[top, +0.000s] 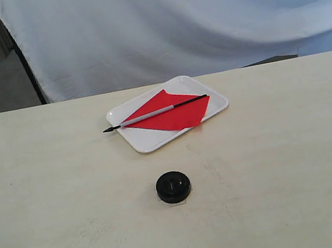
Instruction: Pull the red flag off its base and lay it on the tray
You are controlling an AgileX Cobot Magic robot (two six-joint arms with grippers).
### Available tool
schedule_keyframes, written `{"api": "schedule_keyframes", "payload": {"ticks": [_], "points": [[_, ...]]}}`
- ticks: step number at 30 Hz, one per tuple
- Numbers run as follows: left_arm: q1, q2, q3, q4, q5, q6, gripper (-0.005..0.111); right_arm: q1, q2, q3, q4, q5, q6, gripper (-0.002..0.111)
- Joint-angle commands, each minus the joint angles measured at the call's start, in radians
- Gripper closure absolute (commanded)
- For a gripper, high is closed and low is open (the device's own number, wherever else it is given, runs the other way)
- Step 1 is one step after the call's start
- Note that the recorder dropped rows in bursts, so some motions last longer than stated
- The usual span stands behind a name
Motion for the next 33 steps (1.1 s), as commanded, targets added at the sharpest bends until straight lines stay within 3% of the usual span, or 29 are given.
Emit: {"api": "schedule_keyframes", "payload": {"ticks": [1, 8, 12, 18, 27, 33], "points": [[0.002, -0.003, 0.002, 0.003, -0.005, -0.006, 0.107, 0.0, -0.157, 0.097, -0.012, -0.06, -0.005, 0.109], [0.002, -0.003, 0.002, 0.003, -0.005, -0.006, 0.107, 0.0, -0.416, 0.31, -0.012, -0.164, -0.002, 0.109], [0.002, -0.003, 0.002, 0.003, -0.005, -0.006, 0.107, 0.0, -0.439, 0.421, -0.012, -0.293, -0.002, 0.109], [0.002, -0.003, 0.002, 0.003, -0.005, -0.006, 0.107, 0.0, -0.439, 0.568, -0.008, -0.637, 0.05, 0.109], [0.002, -0.003, 0.002, 0.003, -0.005, -0.006, 0.107, 0.0, -0.439, 0.829, -0.015, -0.684, 0.053, 0.109], [0.002, -0.003, 0.002, 0.003, -0.005, -0.006, 0.107, 0.0, -0.439, 0.837, -0.028, -0.629, 0.055, 0.109]]}}
